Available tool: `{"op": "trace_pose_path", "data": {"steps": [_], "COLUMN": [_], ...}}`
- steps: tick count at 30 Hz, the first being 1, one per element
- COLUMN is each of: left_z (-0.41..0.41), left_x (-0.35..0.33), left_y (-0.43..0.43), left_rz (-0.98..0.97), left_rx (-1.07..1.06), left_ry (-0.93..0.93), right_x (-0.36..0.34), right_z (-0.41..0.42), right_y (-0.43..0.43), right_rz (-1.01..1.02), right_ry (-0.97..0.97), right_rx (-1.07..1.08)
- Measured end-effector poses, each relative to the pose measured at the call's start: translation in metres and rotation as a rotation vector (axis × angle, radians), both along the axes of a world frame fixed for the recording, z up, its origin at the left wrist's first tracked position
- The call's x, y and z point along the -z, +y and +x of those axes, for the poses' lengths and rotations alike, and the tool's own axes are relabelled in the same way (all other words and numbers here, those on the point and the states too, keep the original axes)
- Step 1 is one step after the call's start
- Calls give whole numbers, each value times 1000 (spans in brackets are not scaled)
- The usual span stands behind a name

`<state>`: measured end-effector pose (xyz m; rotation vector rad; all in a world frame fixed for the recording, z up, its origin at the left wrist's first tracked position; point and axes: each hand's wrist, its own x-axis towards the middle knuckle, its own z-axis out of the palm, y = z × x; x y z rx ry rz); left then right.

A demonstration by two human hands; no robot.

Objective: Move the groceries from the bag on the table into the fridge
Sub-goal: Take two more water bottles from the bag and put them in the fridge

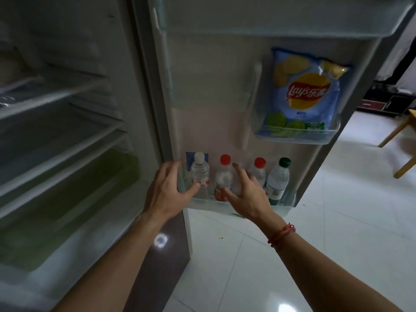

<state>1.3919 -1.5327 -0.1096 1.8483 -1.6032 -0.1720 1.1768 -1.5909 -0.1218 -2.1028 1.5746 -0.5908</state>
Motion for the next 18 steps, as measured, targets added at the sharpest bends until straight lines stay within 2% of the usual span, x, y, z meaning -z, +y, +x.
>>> {"op": "trace_pose_path", "data": {"steps": [8,18], "left_z": [2,-3], "left_x": [-41,-61], "left_y": [60,86], "left_rz": [-68,-59], "left_rx": [-35,-109], "left_ry": [-176,-297], "right_x": [-56,-86], "right_z": [-16,-19], "right_y": [43,66], "right_rz": [-203,-249], "right_ry": [210,309], "right_rx": [-57,-89]}}
